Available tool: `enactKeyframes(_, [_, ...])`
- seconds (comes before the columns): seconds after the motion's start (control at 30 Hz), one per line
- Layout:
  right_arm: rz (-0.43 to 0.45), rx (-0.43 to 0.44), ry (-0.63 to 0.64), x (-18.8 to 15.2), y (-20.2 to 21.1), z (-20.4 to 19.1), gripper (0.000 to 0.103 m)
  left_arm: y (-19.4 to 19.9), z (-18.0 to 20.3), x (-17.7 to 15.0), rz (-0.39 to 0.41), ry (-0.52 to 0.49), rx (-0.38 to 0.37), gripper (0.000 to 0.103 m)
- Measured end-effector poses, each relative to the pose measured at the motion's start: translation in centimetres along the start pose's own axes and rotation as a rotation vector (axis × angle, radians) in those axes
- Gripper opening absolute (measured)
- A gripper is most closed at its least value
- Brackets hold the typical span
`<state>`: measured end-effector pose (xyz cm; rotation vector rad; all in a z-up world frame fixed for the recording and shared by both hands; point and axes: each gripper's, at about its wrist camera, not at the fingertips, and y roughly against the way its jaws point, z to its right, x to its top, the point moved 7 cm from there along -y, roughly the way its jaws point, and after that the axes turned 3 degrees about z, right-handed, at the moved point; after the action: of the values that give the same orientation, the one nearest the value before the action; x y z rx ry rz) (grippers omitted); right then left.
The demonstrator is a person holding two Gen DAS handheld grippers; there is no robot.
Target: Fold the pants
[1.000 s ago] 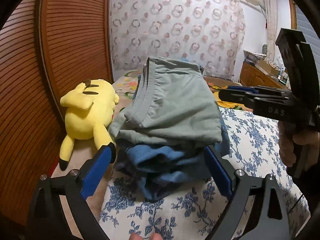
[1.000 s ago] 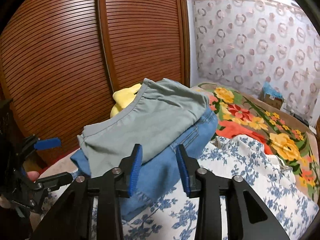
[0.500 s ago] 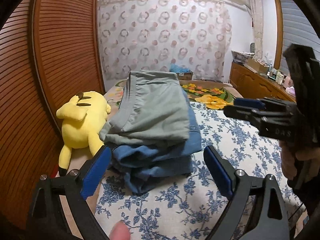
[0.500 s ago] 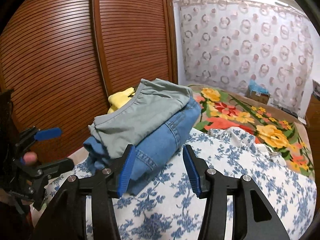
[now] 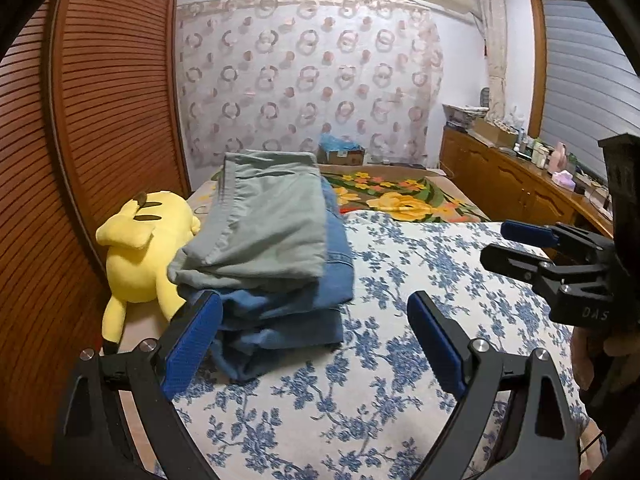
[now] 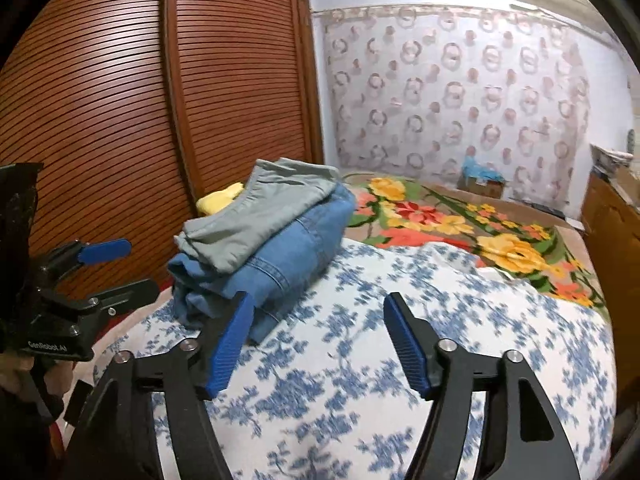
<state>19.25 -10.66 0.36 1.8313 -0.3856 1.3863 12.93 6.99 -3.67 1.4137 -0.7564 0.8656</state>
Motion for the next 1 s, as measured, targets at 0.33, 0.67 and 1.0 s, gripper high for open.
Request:
enactKeyframes(0.33, [-0.005,-0.095,-0.039,-2.2,4.7,0.4,0.100,1.4,3.1,-0.7,0.000,-0.019,-0.043,0.094])
enactKeyframes(0.67, [-0.002,-0.179,-0.114,-4.3,9.2,1.4,0.102,1.4,7.9,-2.1,-0.029,-0.050,-0.094,0.094])
enactKeyframes(1.0, [0.013,-0.280,-0.154,-4.7,14.4,2.6,0.102,2.8,11.5,-1.6,-0.021,-0.058,-0.132,0.094])
